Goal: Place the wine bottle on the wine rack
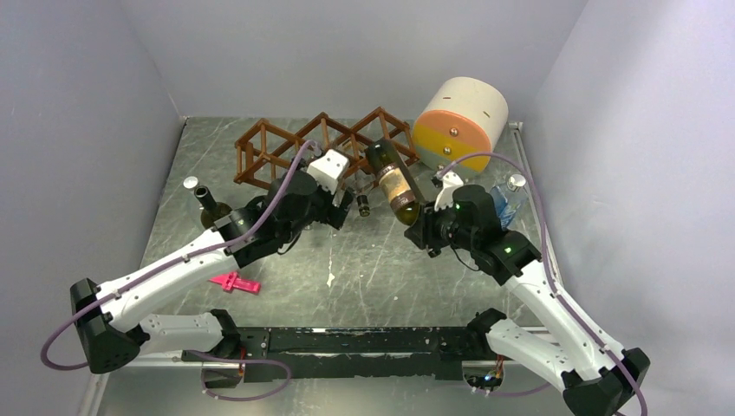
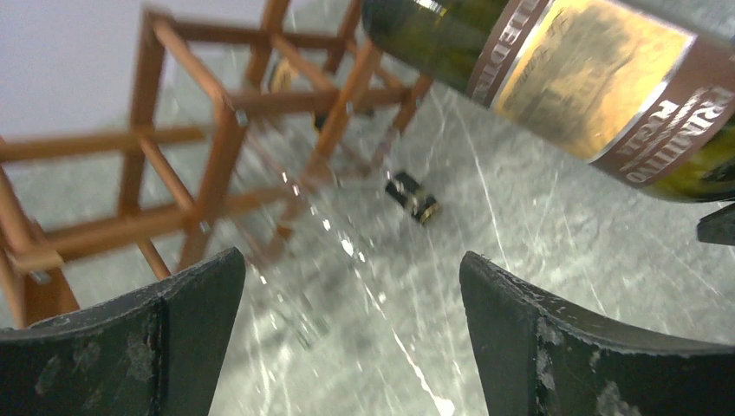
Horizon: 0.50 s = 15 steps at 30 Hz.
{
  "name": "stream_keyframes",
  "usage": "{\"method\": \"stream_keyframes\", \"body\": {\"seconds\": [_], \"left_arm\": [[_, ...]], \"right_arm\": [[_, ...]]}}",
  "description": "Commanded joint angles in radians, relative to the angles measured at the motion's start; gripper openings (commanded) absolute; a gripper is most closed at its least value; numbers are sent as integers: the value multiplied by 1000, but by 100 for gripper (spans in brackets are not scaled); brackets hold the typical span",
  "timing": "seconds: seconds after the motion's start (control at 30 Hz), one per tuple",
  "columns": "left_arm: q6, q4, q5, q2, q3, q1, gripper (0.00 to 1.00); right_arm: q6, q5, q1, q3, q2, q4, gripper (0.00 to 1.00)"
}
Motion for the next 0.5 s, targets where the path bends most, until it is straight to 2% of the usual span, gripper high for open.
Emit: {"method": "stream_keyframes", "body": {"seconds": [0.0,0.23,0.47], "left_arm": [[-220,-126,-42,5,-48,12,98],[-227,-7,-55,-50,-150,15,98],[-221,53,-47,-135,-205,15,98]], "right_arm": [[-7,-12,1,0,-1,92,0],[-49,135,1,29,63,1,0],[-69,140,1,52,95,-29,0]]}}
